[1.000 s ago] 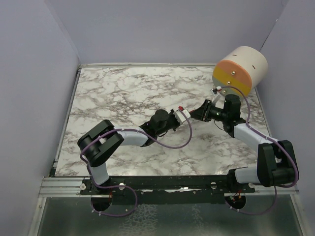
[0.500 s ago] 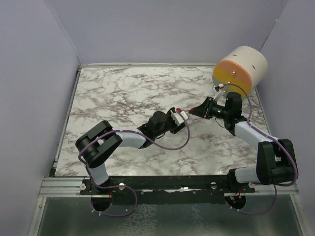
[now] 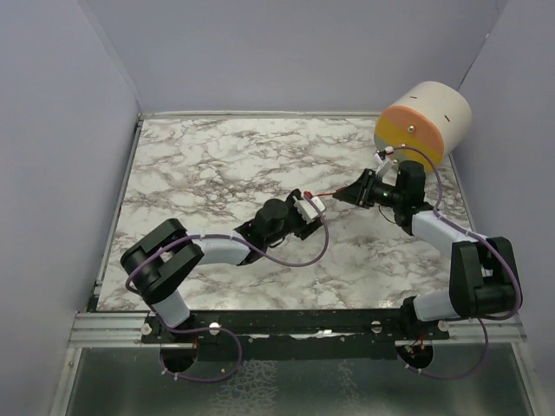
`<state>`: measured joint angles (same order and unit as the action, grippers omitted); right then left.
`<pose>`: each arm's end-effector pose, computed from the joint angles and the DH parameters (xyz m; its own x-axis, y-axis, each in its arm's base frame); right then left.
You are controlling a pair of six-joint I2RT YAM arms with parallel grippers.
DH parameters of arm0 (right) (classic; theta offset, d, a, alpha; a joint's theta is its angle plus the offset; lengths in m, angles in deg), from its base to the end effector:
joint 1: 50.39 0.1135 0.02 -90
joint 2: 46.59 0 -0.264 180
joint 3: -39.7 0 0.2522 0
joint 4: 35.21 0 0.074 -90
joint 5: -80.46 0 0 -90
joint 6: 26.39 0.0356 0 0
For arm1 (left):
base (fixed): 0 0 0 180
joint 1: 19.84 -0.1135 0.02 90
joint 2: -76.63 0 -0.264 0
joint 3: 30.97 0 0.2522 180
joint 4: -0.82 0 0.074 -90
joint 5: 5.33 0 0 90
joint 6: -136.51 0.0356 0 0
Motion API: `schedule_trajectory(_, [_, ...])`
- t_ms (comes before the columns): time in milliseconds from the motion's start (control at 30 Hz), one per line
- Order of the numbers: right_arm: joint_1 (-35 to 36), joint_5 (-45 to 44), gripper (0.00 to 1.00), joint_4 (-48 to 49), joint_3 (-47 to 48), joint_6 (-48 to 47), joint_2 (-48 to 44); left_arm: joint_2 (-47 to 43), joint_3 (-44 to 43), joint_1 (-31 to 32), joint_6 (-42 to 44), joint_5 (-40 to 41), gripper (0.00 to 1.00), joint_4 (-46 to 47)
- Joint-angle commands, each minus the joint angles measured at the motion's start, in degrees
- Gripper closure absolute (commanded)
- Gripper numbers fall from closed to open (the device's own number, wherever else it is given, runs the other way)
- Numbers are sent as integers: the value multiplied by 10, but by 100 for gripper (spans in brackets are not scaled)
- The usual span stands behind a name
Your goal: Unlock with the key
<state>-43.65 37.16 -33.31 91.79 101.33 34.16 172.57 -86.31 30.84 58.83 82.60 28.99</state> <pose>0.2817 0.0594 0.2088 -0.7978 0.3282 -0.5058 -0.3006 0.5107 0.8055 0.2181 -0.2683 0.1884 0.0365 0.2920 -0.9557 0.8062 0.5565 0.2008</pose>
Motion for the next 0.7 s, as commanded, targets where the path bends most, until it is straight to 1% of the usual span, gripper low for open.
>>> schedule_trajectory(0, [-1,2,99,19,20,3,14,-57,21,-6,-36,70,33,8])
schedule_trajectory(267, [-6,-8,99,25,25,2,29,-159,79,-11,-55,134,32,-54])
schedule_trajectory(433, [-9,-12,99,32,26,2,36,-220,106,-28,-98,171,32,-89])
schedule_trajectory(567, [-9,-14,99,37,31,3,42,-259,111,-32,-138,221,32,-115])
schedule_trajectory(667, [-9,-15,99,53,27,6,46,-278,113,-37,-177,281,31,-137])
